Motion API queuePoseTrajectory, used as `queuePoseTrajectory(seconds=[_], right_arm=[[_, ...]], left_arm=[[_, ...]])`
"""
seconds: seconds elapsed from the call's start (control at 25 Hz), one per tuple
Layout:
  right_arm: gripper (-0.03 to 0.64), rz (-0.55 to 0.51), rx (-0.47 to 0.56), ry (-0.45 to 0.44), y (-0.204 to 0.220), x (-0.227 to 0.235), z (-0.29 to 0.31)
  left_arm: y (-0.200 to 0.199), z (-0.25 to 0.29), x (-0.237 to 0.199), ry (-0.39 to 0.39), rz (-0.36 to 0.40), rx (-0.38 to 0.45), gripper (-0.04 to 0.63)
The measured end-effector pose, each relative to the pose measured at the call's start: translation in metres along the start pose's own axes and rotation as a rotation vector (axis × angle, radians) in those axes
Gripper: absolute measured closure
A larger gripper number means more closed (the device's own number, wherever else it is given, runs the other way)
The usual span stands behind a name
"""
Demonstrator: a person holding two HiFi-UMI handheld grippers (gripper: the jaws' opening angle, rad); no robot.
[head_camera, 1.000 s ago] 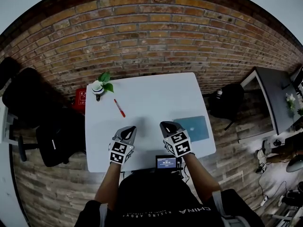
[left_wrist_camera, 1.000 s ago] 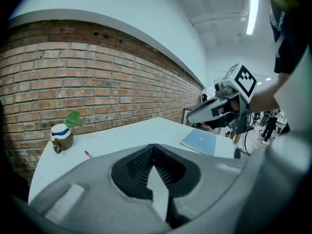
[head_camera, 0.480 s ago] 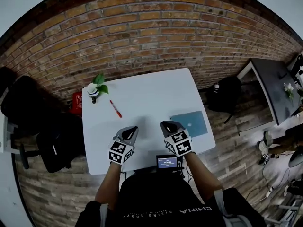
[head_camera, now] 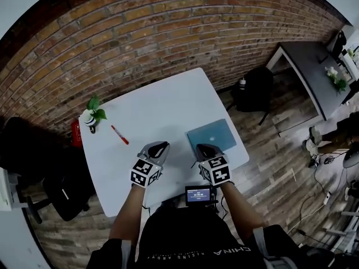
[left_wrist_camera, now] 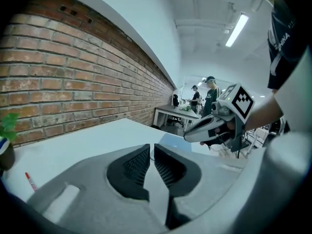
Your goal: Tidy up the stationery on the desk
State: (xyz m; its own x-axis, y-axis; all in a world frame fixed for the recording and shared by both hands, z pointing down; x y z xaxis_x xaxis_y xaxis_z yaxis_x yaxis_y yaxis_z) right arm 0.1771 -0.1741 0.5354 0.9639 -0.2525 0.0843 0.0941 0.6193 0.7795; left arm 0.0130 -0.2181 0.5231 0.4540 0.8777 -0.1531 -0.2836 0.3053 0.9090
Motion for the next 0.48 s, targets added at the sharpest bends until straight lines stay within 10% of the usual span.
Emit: queuePoseTrajectory(seconds=[0.48], right_arm=[[0.467, 0.290, -0.076, 0.178, 0.074, 0.070, -0.008]], left_arm=[[0.010, 0.109, 0.022, 0.233, 0.025, -0.192, 0.413]])
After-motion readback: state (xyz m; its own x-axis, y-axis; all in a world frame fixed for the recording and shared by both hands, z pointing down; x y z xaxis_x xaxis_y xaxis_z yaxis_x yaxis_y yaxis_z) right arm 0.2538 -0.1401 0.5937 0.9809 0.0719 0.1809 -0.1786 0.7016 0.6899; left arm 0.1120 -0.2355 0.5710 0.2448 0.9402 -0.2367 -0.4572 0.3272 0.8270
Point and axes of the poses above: the fingertips, and each gripper's own axes: z forward along the fingers, x to its right, y out of its underside, the point moved 5 cm from there along -z, backward along the fingers, and after that the axes turned 5 degrees about y, right-handed, at the moved point
